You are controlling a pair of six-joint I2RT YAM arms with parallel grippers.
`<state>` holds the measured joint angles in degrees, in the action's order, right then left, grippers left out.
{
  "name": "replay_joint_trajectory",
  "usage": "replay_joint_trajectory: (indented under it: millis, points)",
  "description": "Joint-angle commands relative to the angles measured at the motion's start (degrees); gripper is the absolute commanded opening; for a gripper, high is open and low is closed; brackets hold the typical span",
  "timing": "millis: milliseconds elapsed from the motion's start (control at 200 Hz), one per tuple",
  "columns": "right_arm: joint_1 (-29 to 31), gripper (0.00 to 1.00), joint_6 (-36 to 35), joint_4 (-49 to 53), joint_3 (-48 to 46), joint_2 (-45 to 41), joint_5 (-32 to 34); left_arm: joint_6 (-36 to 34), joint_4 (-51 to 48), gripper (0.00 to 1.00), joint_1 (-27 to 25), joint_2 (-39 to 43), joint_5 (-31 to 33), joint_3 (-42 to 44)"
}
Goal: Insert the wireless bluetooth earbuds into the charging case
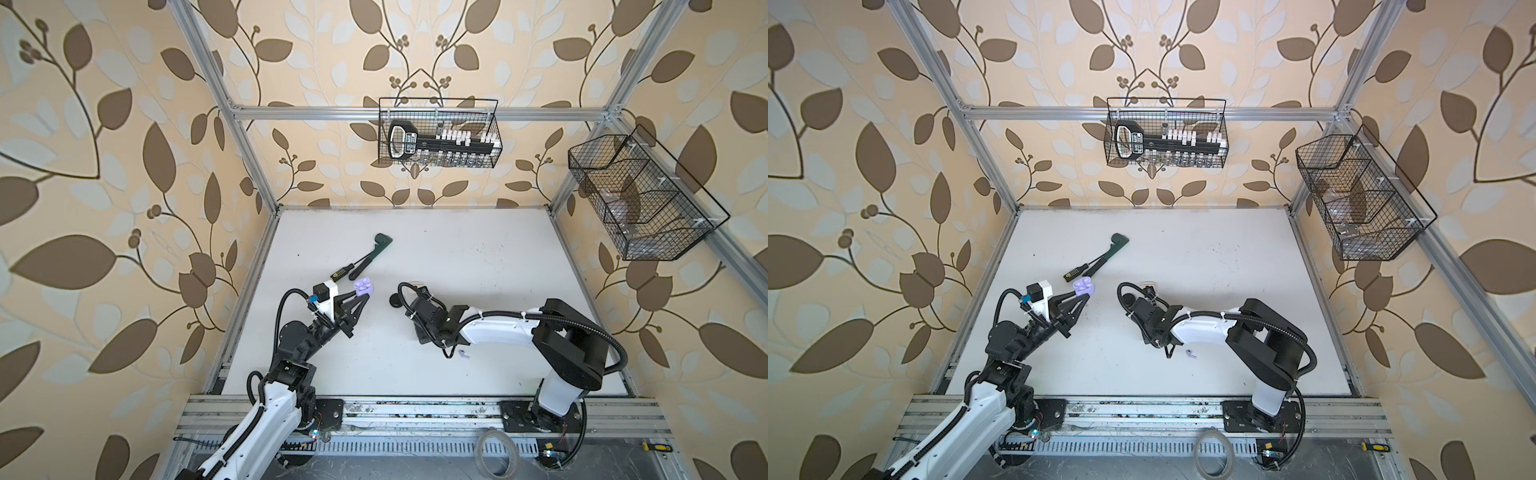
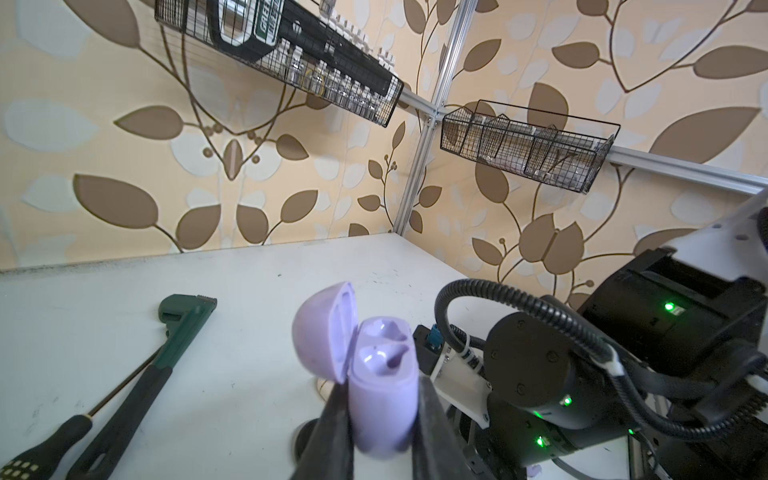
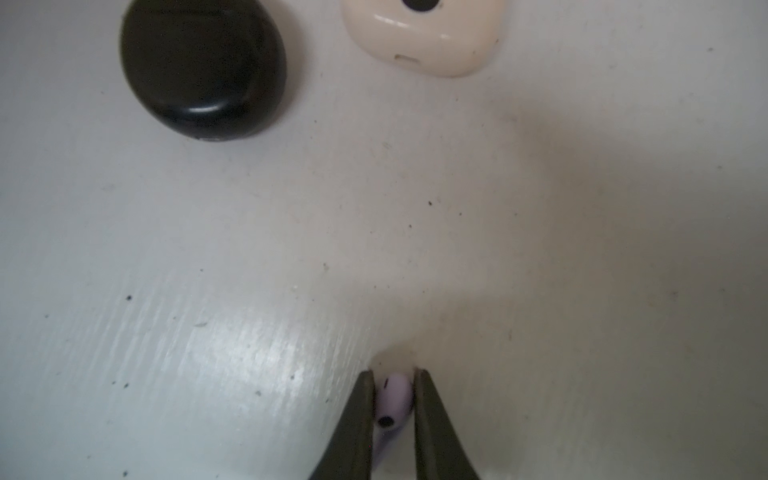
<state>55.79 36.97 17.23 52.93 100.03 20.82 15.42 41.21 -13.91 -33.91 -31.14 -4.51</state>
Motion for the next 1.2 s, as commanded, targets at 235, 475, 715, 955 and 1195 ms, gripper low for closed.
replay_joint_trajectory:
  millis: [235,475,715,955,1195]
  points:
    - [2.4,0.12,5.0,7.1,-3.6,-0.9,3.3,-1.8,3.9,0.0,-8.9,-10.6,1.7,-2.5]
    - [4.2,0.12,11.0,10.4,-3.5,-8.3,12.0,-3.5,5.5,0.0,-19.3,-18.2,8.3,-2.7]
    - [9.5,0.11,18.6,18.4,-1.1,-17.4,23.2,-3.1,12.5,0.0,-26.1,-31.1,9.9,-5.4]
    - [16.4,0.1,23.9,23.2,2.3,-23.4,33.1,-1.5,20.1,0.0,-32.4,-42.7,10.4,-10.2]
    - [18.9,0.1,22.4,21.6,5.7,-22.2,34.7,-1.2,21.7,0.0,-36.2,-46.0,11.0,-13.3]
